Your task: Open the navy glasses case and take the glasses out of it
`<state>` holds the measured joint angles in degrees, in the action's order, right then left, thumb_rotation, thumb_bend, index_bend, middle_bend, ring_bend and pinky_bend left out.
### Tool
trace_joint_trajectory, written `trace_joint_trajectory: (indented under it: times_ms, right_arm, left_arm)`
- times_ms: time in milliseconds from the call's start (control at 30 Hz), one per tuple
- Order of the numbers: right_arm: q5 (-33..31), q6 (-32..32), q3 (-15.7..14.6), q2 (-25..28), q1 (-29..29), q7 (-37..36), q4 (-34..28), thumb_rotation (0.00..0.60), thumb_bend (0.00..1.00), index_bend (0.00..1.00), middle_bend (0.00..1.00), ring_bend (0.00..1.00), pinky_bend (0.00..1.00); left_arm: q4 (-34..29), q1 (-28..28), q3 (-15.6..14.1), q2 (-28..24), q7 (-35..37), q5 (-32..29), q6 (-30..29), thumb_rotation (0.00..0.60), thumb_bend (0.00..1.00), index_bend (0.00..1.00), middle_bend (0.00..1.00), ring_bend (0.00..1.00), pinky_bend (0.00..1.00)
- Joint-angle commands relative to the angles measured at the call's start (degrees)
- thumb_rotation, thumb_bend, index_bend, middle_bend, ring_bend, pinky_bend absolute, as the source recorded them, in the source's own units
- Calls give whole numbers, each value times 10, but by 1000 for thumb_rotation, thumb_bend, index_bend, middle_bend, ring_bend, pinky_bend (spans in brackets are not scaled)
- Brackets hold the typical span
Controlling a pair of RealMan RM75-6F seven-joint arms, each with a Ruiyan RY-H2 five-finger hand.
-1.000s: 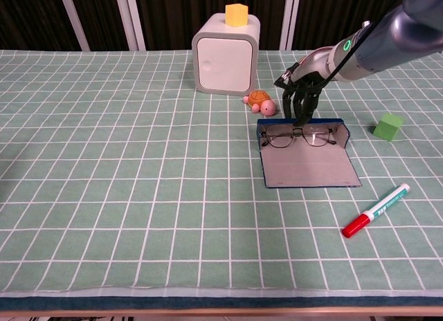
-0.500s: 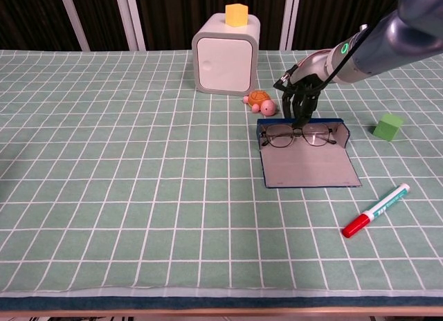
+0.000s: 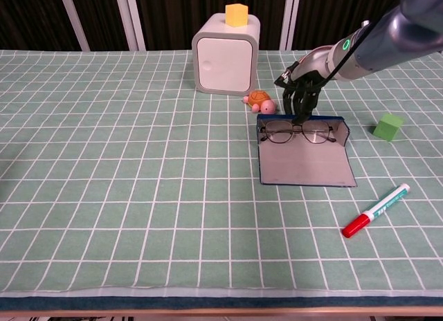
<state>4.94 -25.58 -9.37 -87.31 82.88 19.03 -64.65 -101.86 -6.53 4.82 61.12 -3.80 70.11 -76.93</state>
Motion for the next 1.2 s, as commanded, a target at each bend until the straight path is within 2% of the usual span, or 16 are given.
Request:
trace_joint_trajectory:
  times_ms: [33,367,633,833,1200]
  right_arm:
    - [14,-15,8,4,-5,-5,-8,600,433,512,498,420,229]
    - [108,-102,42,4,-47,-10,-35,600,433,516,492,415,229]
    - [158,-140,64,9,-78,-3,-56,600,433,519,491,414,229]
    - [181,-176,82,4,-94,11,-65,600,433,522,491,414,229]
    - [185,-226,109,-4,-118,63,-76,600,432,523,490,414,229]
  left_arm:
    - [-1,0,0,0,0,-1,1,600,442,52,0,0,0]
    - [-2,0,0,-2,-1,-3,3,600,443,53,0,0,0]
    - [-4,0,-1,-2,-2,-6,3,600,442,53,0,0,0]
    - [-4,0,-1,-2,-4,-7,3,600,443,53,0,0,0]
    - [-6,-1,-1,-3,-5,-7,4,600,443,53,0,0,0]
